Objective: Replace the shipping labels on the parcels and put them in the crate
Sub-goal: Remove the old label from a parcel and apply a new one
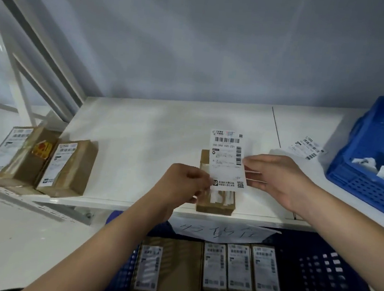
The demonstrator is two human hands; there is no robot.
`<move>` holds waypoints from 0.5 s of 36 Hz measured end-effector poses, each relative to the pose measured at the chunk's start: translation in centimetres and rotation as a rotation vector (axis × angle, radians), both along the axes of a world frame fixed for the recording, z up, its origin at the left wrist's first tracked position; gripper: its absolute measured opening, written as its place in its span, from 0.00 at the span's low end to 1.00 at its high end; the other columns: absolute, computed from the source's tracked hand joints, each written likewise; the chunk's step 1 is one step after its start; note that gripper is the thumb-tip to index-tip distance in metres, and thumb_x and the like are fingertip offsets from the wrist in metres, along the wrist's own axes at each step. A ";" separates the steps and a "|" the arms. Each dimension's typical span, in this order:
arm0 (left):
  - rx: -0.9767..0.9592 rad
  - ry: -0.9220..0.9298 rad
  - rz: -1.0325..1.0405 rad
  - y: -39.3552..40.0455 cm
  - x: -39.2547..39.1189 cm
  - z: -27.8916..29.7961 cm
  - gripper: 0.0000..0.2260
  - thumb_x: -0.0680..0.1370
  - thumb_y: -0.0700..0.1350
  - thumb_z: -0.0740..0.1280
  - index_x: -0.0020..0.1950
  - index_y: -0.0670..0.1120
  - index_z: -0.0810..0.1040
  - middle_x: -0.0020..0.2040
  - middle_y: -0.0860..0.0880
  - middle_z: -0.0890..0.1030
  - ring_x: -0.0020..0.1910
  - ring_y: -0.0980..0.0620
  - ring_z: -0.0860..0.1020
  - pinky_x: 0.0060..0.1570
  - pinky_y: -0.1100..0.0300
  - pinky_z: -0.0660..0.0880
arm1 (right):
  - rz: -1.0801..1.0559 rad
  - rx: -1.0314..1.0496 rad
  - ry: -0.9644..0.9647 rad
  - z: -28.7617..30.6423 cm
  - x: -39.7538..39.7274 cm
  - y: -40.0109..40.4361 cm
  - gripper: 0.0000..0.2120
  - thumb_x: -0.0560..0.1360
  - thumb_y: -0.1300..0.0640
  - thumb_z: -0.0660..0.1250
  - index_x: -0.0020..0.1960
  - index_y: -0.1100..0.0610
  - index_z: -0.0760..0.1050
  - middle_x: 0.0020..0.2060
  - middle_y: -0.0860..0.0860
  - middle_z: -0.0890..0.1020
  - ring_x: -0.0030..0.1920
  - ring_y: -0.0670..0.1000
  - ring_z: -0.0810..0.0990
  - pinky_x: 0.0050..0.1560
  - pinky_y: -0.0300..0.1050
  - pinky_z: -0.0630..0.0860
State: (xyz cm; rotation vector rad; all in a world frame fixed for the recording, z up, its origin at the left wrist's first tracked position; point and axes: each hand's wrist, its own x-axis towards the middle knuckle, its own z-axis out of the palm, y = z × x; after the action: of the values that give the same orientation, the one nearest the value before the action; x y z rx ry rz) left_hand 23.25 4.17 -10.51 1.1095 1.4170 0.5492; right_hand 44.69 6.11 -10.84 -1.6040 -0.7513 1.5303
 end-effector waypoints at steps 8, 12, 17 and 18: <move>-0.053 -0.005 0.148 -0.5 0.6 -0.7 0.04 0.76 0.36 0.74 0.48 0.35 0.86 0.43 0.35 0.85 0.35 0.48 0.76 0.39 0.58 0.76 | 0.047 0.156 -0.275 -1.0 -0.8 0.1 0.06 0.76 0.65 0.71 0.41 0.61 0.84 0.36 0.56 0.86 0.36 0.51 0.84 0.42 0.43 0.82; -0.052 0.034 0.164 -0.3 0.0 -1.1 0.03 0.75 0.38 0.76 0.46 0.39 0.88 0.35 0.45 0.83 0.30 0.54 0.76 0.36 0.63 0.77 | 0.076 0.174 -0.345 -1.3 -0.9 -0.1 0.08 0.75 0.65 0.71 0.38 0.60 0.85 0.33 0.56 0.85 0.35 0.52 0.82 0.48 0.50 0.83; -0.088 0.053 0.174 -0.4 -0.2 -1.3 0.02 0.73 0.40 0.79 0.41 0.43 0.88 0.41 0.45 0.86 0.36 0.50 0.75 0.34 0.61 0.76 | 0.097 0.177 -0.404 -1.7 -1.2 -0.4 0.08 0.75 0.63 0.70 0.39 0.57 0.85 0.34 0.53 0.86 0.38 0.54 0.85 0.49 0.51 0.84; -0.089 0.064 0.175 -0.5 -0.3 -1.3 0.02 0.73 0.40 0.79 0.42 0.43 0.88 0.42 0.44 0.86 0.36 0.50 0.75 0.33 0.62 0.76 | 0.101 0.178 -0.415 -1.7 -1.3 -0.4 0.09 0.75 0.63 0.70 0.39 0.57 0.85 0.33 0.53 0.86 0.36 0.52 0.84 0.48 0.50 0.84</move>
State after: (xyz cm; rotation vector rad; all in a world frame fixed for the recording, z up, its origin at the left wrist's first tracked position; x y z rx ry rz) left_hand 22.96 3.68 -11.82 0.9449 1.5895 0.5729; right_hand 43.42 5.68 -12.57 -1.7891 -1.1757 1.1689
